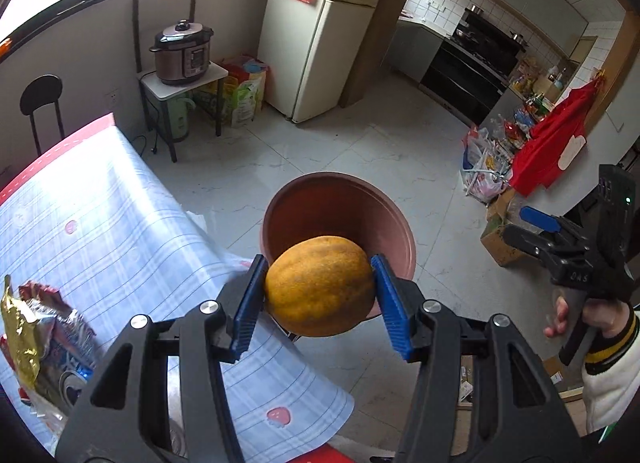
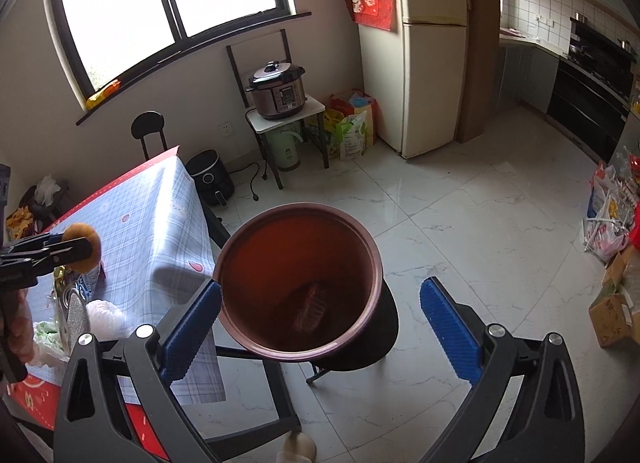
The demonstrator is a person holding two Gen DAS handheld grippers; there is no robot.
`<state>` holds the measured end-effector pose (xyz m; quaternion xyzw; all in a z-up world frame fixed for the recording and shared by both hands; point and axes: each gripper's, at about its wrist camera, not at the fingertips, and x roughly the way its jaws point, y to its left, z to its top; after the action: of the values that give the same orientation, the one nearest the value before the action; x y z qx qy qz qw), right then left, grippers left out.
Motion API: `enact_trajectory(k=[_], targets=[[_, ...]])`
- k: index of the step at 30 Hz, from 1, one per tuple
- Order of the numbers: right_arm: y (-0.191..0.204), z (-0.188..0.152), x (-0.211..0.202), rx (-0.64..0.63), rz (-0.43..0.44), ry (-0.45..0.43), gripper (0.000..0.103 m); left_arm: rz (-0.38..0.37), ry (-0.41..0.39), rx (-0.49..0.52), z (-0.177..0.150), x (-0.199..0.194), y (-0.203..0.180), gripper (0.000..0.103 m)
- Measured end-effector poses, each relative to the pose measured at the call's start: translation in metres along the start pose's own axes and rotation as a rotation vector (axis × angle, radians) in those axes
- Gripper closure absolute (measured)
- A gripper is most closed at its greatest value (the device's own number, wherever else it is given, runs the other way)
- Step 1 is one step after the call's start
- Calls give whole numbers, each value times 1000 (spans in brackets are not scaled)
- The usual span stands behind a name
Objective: Collect trash
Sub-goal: 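Drop the container and lemon into the brown bin with both grippers, then grasp the white plastic bag with the left gripper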
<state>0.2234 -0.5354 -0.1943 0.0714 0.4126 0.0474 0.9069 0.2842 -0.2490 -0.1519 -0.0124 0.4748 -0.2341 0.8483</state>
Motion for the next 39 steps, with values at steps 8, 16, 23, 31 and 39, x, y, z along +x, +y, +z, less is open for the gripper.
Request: enact_trajectory(k=[8,16,23,31,39], targets=[[-15,-11,-5,40,-33,16,5,-45,-97,13,52,24,-23,38],[-4,-3,-13,34,-33,-10,5,-21,-217,31,60,-27,-20,30],[23,4,-7,-7,-13,5,5,49,-258,-36,26,-74,20,15],[68,12,-5,-49,-3,-3,5,164,-280,-151,-33,-140,90,6],[133,10,-9,-82,48,-9,5,301,-339,-282,-101,-221,171,6]])
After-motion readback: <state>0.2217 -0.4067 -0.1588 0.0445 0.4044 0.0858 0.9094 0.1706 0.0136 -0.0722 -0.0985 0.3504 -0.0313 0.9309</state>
